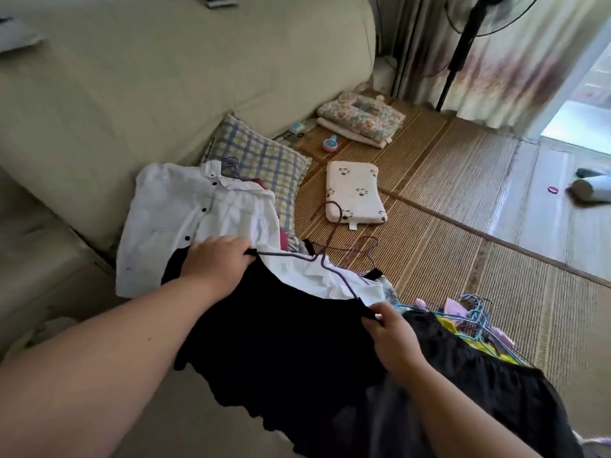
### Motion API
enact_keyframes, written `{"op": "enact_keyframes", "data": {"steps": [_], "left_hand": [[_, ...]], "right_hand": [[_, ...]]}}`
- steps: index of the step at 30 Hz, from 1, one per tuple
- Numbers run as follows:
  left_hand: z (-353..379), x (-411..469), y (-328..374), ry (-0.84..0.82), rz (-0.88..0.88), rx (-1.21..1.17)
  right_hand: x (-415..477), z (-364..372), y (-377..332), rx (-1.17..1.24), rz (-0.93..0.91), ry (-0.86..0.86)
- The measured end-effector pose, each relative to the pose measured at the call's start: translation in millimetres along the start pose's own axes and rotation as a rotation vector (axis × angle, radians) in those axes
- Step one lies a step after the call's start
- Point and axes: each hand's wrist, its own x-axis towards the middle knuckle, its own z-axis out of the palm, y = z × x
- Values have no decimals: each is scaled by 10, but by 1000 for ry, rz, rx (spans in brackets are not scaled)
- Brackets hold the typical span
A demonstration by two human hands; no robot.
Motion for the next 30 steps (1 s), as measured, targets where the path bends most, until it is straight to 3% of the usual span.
{"op": "enact_keyframes", "data": {"steps": [8, 15, 26, 30], "left_hand": [[647, 1330, 430, -5, 139, -97], [1750, 2250, 992, -321, 107, 34], [2846, 2619, 1158, -567, 79, 77], [2887, 2330, 1285, -615, 110, 112]], "right_hand": [[1176, -159, 196, 78, 68, 81], [2235, -98, 957, 72, 250, 30], [3093, 286, 1643, -133, 415, -89], [2994, 261, 1616, -145, 351, -54]]}}
